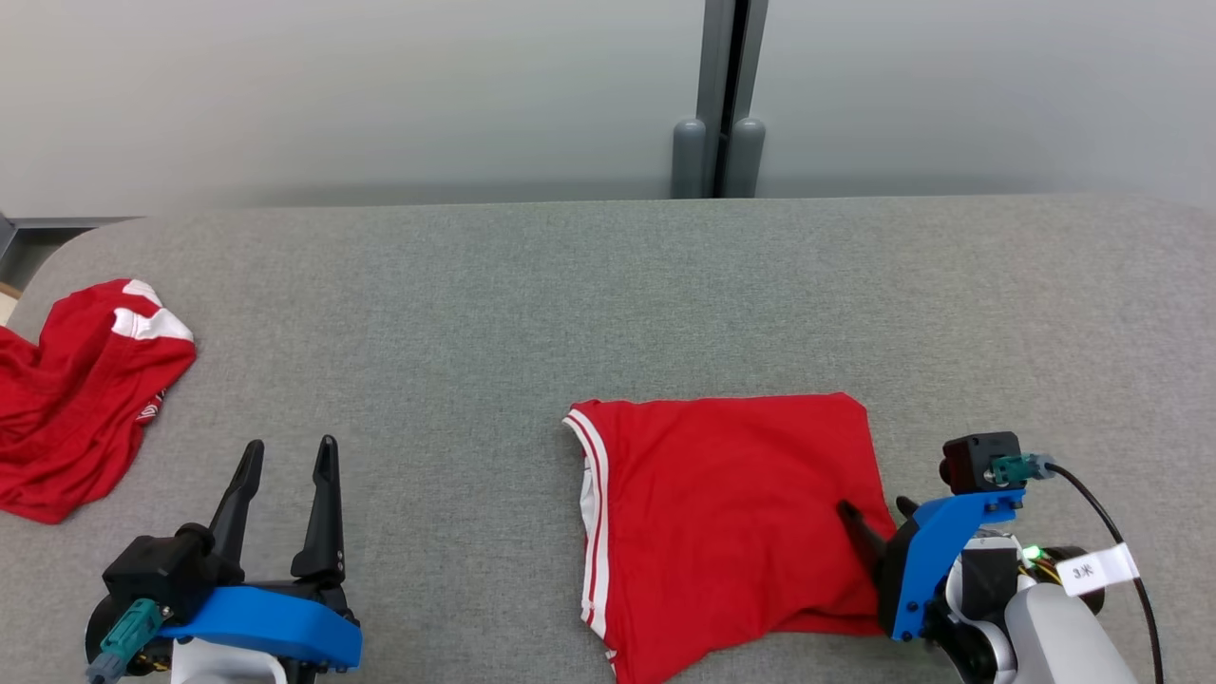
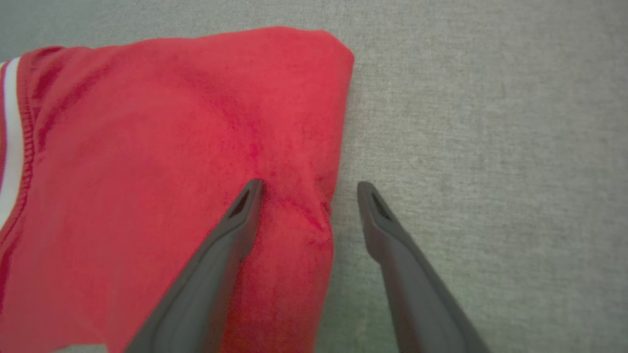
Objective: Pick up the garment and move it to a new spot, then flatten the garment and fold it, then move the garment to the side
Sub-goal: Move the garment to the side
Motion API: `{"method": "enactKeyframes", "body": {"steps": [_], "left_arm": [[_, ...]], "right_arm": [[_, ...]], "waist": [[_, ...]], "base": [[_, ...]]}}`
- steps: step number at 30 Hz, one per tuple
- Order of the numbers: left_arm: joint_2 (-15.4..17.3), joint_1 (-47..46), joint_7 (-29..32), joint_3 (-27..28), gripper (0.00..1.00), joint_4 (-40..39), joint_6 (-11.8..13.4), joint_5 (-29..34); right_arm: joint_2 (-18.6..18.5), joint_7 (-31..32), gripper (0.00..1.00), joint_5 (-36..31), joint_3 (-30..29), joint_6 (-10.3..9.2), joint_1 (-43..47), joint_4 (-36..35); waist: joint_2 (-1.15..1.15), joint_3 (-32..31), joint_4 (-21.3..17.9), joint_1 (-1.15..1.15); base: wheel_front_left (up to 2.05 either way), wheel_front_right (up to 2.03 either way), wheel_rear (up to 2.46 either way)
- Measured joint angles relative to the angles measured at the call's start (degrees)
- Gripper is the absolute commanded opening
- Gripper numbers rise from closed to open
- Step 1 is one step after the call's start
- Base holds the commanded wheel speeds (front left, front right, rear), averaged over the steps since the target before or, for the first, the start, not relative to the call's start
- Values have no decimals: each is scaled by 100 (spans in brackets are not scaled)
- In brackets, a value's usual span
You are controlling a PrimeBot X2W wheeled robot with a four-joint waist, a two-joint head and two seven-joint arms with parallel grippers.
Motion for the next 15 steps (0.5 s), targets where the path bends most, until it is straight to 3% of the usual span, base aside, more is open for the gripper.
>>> {"method": "enactKeyframes", "body": {"steps": [9,10,11,15], "left_arm": [[3,-40,-9,-13,100,45,-24,-1],[4,-46,-10,-15,100,55,-25,-1],[3,-50,-10,-18,100,60,-25,-1],[11,-62,-13,-7,100,64,-34,-8]], "right_arm": [[-12,119,100,303,147,0,-576,1128],[-36,123,41,415,229,-3,-648,1224],[-58,104,0,438,309,-8,-716,1298],[-32,109,0,233,591,-4,-965,1481]], "waist": [[0,57,96,0],[0,59,104,0],[0,63,108,0],[0,92,85,0]], "base": [[0,0,0],[0,0,0],[0,0,0],[0,0,0]]}}
